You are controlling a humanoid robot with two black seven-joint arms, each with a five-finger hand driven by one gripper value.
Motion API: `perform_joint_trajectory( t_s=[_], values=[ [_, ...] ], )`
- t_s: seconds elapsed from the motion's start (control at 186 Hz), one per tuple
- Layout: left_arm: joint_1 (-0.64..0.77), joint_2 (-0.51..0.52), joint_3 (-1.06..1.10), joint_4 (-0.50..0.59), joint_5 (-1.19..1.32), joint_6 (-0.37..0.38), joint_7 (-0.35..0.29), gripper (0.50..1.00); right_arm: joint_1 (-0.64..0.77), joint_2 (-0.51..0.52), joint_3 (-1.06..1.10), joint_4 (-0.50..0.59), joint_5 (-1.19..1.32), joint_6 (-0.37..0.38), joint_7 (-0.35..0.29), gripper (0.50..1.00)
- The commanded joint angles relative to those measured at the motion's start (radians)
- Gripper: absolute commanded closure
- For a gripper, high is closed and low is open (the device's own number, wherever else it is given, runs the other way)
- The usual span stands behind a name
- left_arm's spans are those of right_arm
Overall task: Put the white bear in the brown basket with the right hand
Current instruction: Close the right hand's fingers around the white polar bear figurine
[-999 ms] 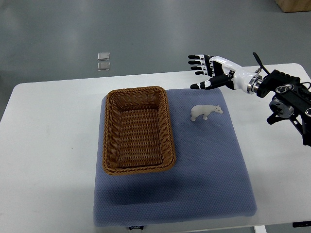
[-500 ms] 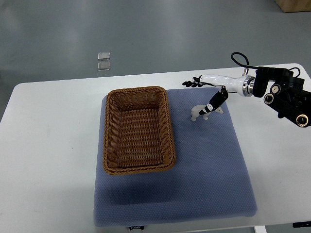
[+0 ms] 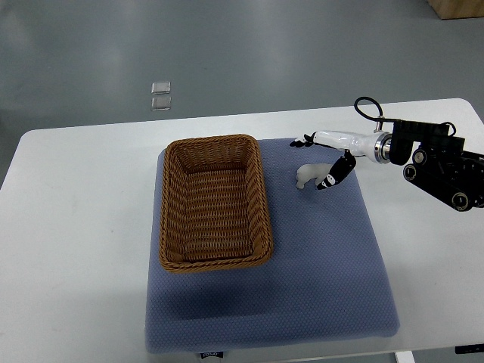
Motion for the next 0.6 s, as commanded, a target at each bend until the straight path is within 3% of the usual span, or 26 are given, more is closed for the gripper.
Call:
perform_joint_trajectory(
  t_s=[0.0,0.107,0.22,0.29,0.387,0.446,0.51,0.596],
  values=[
    [0.0,0.0,0.0,0.0,0.0,0.0,0.0,0.5,0.001,0.002,-0.005,-0.003,0.0,-0.006,0.001,0.607],
    [0.0,0.0,0.0,0.0,0.0,0.0,0.0,0.5,-0.001,0.002,-0.006,-0.004,0.0,-0.013,0.001,0.685],
    [0.0,0.0,0.0,0.0,0.0,0.0,0.0,0.5,0.001,0.002,-0.006,-0.004,0.001,-0.013,0.001,0.711],
    [0.0,0.0,0.0,0.0,0.0,0.0,0.0,0.5,-0.001,0.002,-0.011,-0.004,0.0,-0.013,0.001,0.769],
    [0.0,0.0,0.001,0.0,0.0,0.0,0.0,0.5,0.003,0.002,-0.028,-0.004,0.0,-0.013,0.001,0.787],
    [0.0,0.0,0.0,0.0,0.0,0.0,0.0,0.5,0.003,0.002,-0.034,-0.004,0.0,-0.013,0.001,0.846],
    [0.0,0.0,0.0,0.0,0.0,0.0,0.0,0.5,0.003,0.003,-0.034,-0.004,0.0,-0.013,0.001,0.852],
    [0.0,0.0,0.0,0.0,0.0,0.0,0.0,0.5,0.004,0.002,-0.034,-0.003,0.0,-0.013,0.001,0.897]
  ],
)
